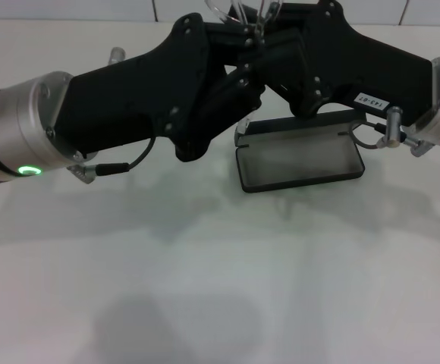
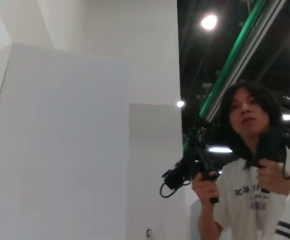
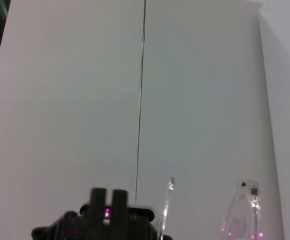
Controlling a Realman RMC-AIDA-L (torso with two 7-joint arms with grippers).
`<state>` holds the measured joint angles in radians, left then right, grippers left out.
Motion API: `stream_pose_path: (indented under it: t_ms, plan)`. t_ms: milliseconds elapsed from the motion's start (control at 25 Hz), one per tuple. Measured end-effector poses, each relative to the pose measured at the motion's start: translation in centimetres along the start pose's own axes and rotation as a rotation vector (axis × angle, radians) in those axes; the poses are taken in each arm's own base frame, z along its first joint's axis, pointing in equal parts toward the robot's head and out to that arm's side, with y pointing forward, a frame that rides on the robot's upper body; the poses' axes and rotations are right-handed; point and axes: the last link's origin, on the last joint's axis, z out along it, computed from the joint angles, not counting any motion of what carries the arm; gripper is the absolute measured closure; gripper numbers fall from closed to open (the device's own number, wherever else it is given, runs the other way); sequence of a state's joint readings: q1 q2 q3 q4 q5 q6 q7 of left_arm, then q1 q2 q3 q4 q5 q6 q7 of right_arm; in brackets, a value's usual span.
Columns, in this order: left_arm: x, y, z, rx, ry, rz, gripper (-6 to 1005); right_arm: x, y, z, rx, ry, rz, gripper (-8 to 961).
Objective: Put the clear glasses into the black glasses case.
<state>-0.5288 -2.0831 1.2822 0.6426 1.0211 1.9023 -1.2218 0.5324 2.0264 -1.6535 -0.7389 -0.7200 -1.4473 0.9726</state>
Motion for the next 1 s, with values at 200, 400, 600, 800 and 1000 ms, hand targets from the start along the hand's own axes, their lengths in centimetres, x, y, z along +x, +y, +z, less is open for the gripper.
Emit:
stream_pose_path:
  t_ms: [200, 400, 600, 800, 1000]
  plan:
    - [-0.5, -0.6, -0.4, 0.074, -0.020, 0.030, 949, 0.2, 0.0, 0.0, 0.002, 0.011, -0.001, 836]
    - [-0.8, -1.0, -0.5, 0.109, -0.032, 0.040, 949, 0.3, -0.1, 0.1, 0.008, 0.018, -0.009, 835]
    - [-0.8, -1.1, -0.5, 0.115, -0.034, 0.041, 949, 0.3, -0.2, 0.2, 0.012, 0.025, -0.019, 835]
    - [-0.8, -1.3, -0.4, 0.113, -0.036, 0.040, 949, 0.4, -0.2, 0.2, 0.013, 0.028, -0.026, 835]
    - [-0.7, -1.2, -0.5, 0.113, -0.030, 0.043, 949, 0.4, -0.5, -0.1, 0.034, 0.038, -0.031, 835]
